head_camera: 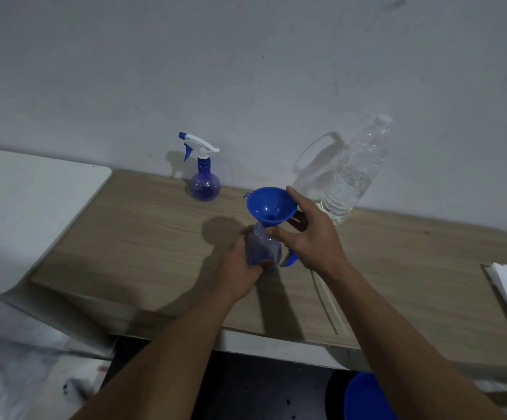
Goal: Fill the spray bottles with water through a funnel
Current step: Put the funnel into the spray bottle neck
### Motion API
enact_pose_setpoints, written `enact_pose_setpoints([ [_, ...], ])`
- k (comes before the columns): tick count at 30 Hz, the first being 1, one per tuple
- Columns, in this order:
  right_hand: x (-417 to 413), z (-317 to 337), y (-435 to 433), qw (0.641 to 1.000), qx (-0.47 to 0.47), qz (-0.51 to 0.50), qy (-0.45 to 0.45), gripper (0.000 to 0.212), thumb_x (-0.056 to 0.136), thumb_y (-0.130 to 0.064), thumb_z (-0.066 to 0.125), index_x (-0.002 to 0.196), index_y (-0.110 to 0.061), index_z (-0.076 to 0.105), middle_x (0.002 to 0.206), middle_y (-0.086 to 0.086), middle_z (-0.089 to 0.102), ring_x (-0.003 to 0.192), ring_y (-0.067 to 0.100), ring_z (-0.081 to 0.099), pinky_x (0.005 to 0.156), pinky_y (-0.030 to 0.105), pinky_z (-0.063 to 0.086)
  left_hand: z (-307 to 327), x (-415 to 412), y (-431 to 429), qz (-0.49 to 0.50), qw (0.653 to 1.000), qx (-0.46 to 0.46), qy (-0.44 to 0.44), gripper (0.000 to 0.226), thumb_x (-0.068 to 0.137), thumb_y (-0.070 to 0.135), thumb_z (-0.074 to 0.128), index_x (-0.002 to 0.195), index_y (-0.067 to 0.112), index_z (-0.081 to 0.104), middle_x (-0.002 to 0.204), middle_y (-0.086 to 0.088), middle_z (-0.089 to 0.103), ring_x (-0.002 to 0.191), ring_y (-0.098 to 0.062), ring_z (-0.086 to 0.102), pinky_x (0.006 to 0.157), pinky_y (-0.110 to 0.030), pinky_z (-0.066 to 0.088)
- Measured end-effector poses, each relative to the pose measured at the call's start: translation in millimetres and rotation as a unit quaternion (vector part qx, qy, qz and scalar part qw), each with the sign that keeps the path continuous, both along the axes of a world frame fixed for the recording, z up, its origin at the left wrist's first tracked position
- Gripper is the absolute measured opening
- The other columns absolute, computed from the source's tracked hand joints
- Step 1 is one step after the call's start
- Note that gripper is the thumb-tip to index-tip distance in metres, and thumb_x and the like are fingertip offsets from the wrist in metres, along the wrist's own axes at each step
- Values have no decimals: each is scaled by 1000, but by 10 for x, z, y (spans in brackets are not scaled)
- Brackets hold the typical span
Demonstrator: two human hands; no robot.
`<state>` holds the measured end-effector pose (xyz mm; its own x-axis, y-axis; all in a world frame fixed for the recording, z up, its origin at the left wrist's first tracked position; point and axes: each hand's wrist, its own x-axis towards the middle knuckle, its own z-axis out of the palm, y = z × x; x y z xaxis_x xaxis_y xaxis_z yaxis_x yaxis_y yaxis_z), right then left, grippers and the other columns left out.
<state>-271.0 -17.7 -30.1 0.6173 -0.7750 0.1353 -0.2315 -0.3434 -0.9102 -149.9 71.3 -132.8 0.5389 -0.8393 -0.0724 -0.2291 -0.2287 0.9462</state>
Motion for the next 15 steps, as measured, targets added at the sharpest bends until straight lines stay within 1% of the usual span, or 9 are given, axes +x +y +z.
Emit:
enact_pose_setpoints([
  [2,-4,5,5,1000,-2,3,1,97,67,-28,93,151,-19,44,136,-9,56,124,6,59,103,24,51,10,3,5,0,1000,-2,-10,78,78,16,82,142,31,40,123,8,61,108,-8,59,71,-2,45],
  [3,-6,5,3,1000,-1,-1,-2,94,70,-32,92,151,-19,44,137,-8,57,123,5,59,101,22,51,9,4,3,1,1000,-11,-11,78,78,15,82,142,29,40,123,7,61,108,-9,59,72,0,44],
  [5,-9,15,7,1000,-1,-14,-3,88,74,-37,88,150,-20,46,135,-6,58,119,4,61,97,22,54,-19,4,-6,-1,1000,-12,-13,78,78,13,82,142,29,40,127,6,61,113,-11,59,76,-3,45],
  [7,-12,34,10,1000,-6,-18,4,86,76,-37,86,150,-20,45,136,-6,58,119,6,61,95,23,55,-5,-8,-9,1,1000,-5,-12,81,76,15,83,142,32,39,130,7,60,115,-12,60,83,-13,51],
  [9,-15,52,7,1000,-11,-14,14,86,77,-35,86,151,-20,44,137,-6,57,119,7,61,96,27,56,-2,-13,-17,9,1000,2,-8,82,72,21,85,139,36,39,130,9,61,117,-14,60,94,-33,54],
  [10,-19,62,5,1000,-11,-12,18,87,76,-35,86,151,-21,44,138,-5,57,119,7,61,97,29,56,-5,-13,-20,10,1000,5,-5,83,70,25,84,139,37,40,130,10,60,118,-13,60,96,-39,53],
  [13,-26,91,17,1000,-12,-5,26,88,74,-36,85,151,-22,43,139,-5,57,121,6,60,100,34,55,-5,-8,-34,3,1000,3,-5,87,63,31,80,140,34,41,130,11,59,116,-12,59,98,-43,52],
  [15,-24,115,31,999,-15,-2,35,89,74,-36,84,152,-23,41,141,-5,55,123,7,58,101,34,54,8,2,-46,-1,1000,-7,18,90,56,32,74,140,34,41,129,6,59,115,-17,60,92,-47,56],
])
